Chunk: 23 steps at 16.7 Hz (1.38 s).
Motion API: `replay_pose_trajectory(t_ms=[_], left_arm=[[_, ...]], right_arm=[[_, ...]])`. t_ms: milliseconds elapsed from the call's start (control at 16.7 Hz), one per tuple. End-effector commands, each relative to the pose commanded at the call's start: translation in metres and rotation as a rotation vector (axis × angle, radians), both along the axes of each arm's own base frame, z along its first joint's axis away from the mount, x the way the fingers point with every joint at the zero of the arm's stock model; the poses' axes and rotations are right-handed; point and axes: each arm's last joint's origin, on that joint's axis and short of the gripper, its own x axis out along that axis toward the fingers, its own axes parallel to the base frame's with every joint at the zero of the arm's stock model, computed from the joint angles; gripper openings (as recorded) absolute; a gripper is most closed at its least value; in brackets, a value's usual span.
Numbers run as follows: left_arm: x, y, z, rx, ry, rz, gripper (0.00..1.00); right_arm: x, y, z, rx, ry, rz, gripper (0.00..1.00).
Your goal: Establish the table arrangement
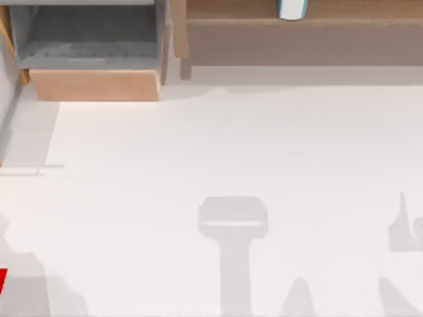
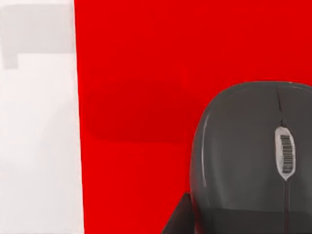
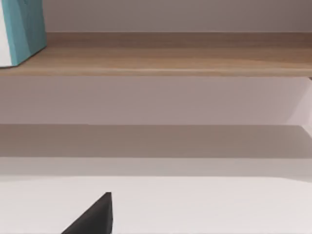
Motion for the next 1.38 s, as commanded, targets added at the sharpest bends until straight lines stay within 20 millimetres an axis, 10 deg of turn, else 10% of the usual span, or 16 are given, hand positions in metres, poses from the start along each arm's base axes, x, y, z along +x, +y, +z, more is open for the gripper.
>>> replay_pose_trajectory(t_ms=[840,1380], left_arm=[[0.0000,0.0000,0.0000,0.000,0.000,0.000,0.98],[0.0001,0.0000,0.0002,0.000,-0.001,0.000,1.00]], right_arm=[[0.0000,0.0000,0.0000,0.000,0.000,0.000,1.00],[0.0000,0.0000,0.0000,0.000,0.000,0.000,1.00]])
